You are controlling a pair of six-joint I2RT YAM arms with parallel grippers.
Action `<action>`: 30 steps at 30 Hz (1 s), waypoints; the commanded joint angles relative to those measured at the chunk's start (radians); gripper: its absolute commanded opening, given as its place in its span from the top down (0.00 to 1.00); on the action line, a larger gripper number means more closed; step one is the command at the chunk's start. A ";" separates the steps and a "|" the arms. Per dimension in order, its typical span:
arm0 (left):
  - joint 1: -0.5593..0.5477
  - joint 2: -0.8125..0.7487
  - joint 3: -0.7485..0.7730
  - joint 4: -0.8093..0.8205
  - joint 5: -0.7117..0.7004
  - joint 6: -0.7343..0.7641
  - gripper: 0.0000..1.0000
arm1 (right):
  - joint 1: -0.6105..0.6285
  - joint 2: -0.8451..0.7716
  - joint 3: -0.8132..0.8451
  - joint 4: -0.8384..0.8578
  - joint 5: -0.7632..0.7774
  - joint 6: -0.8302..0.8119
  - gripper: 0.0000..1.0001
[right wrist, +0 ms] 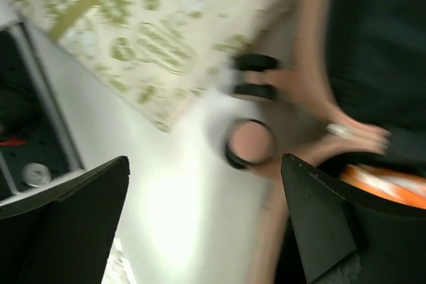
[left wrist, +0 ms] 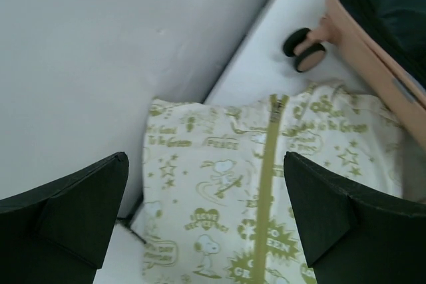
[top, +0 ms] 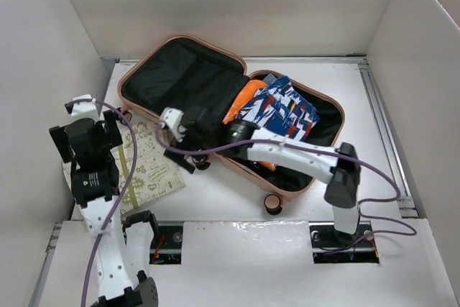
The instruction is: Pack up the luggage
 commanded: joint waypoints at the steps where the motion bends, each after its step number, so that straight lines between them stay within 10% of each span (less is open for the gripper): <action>1: 0.002 -0.016 -0.026 0.044 -0.152 0.069 0.00 | 0.051 0.082 0.101 0.040 -0.054 0.098 0.01; 18: 0.002 -0.066 -0.079 -0.070 -0.107 0.120 0.00 | 0.062 0.352 -0.046 0.364 0.005 0.854 0.04; 30: 0.002 -0.035 -0.098 -0.039 -0.107 0.111 0.00 | 0.031 0.547 -0.026 0.479 -0.109 0.921 0.04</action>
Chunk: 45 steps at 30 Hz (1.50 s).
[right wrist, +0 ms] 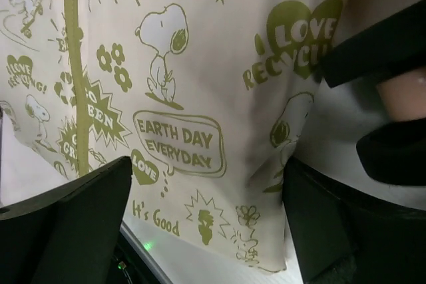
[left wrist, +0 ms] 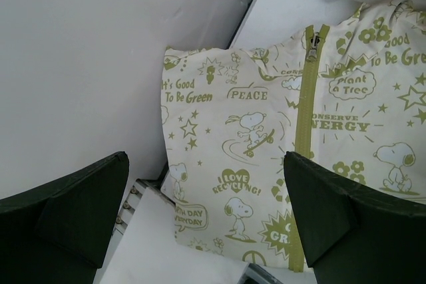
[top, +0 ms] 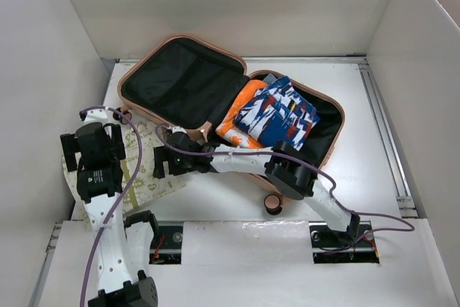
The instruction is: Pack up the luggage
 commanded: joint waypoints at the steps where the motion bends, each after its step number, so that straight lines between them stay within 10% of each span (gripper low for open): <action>1: 0.003 -0.003 0.005 0.043 -0.002 -0.013 0.00 | -0.005 0.061 -0.059 0.091 -0.055 0.043 0.06; 8: 0.003 0.006 -0.014 0.053 -0.021 -0.013 0.00 | -0.014 0.135 -0.016 0.091 -0.077 0.093 0.33; 13: 0.003 0.006 -0.023 0.053 -0.041 -0.013 0.00 | -0.014 0.156 -0.016 0.125 -0.098 0.079 1.00; 25: 0.003 0.006 0.009 0.053 -0.041 -0.022 0.00 | -0.024 -0.043 -0.025 0.188 -0.139 -0.372 1.00; 45: 0.003 -0.012 0.028 0.071 0.005 -0.031 0.00 | -0.023 -0.382 0.180 -0.525 0.009 -0.934 1.00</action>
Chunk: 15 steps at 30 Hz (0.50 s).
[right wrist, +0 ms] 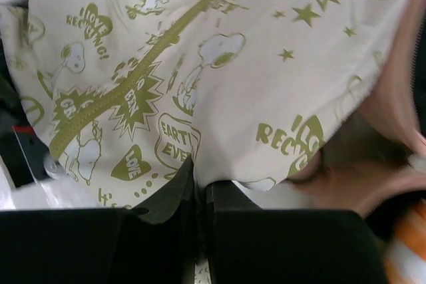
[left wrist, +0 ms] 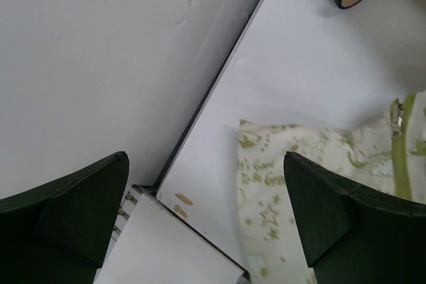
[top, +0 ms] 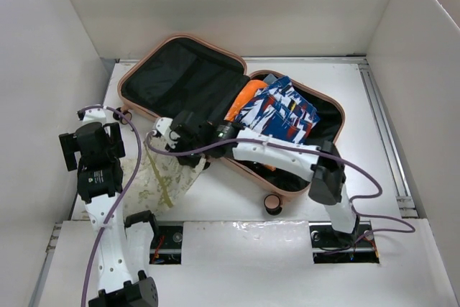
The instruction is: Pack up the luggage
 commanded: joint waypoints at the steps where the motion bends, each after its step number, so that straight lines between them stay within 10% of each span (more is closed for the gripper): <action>1: 0.003 -0.018 0.039 0.040 0.011 -0.011 0.00 | -0.057 -0.152 0.065 -0.145 0.093 -0.119 1.00; 15: 0.003 -0.018 0.039 0.059 0.030 -0.002 0.00 | -0.531 -0.551 -0.216 -0.264 0.207 -0.274 1.00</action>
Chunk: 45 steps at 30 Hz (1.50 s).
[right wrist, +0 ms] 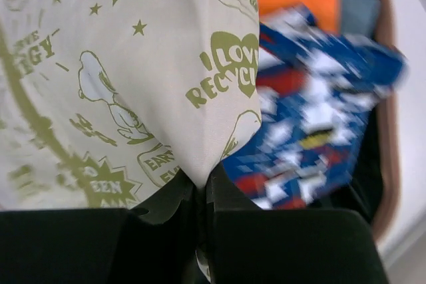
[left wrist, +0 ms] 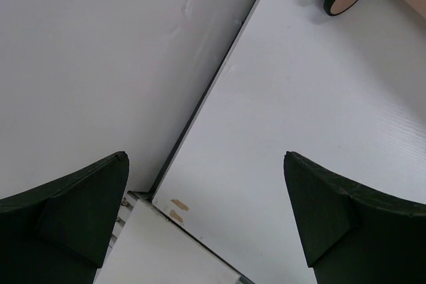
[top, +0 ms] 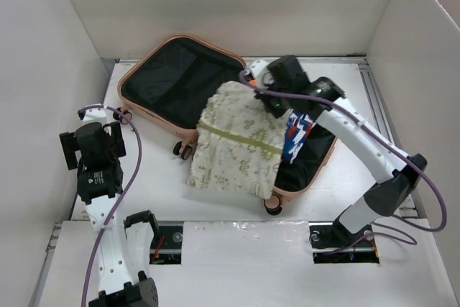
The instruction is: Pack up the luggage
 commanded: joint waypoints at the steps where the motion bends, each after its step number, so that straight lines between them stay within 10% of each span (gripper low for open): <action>1: 0.003 -0.010 0.037 0.060 0.005 -0.003 0.00 | -0.143 -0.078 -0.035 0.034 0.046 -0.083 1.00; 13: 0.003 0.018 0.037 0.078 -0.004 -0.003 0.00 | -0.620 -0.055 -0.216 0.152 -0.095 -0.219 1.00; 23: 0.003 0.059 0.037 0.100 -0.001 -0.012 0.00 | -0.714 -0.032 -0.406 0.249 -0.256 -0.137 1.00; 28: 0.003 0.079 0.037 0.100 0.043 -0.012 0.00 | -0.726 0.052 -0.415 0.246 -0.264 -0.128 0.29; 38: 0.003 0.099 0.037 0.118 0.108 0.016 0.00 | -0.739 -0.021 -0.149 0.186 -0.022 -0.015 0.04; 45: 0.003 0.122 0.055 0.129 0.131 0.025 0.00 | -0.582 -0.109 -0.180 0.340 -0.122 0.019 0.09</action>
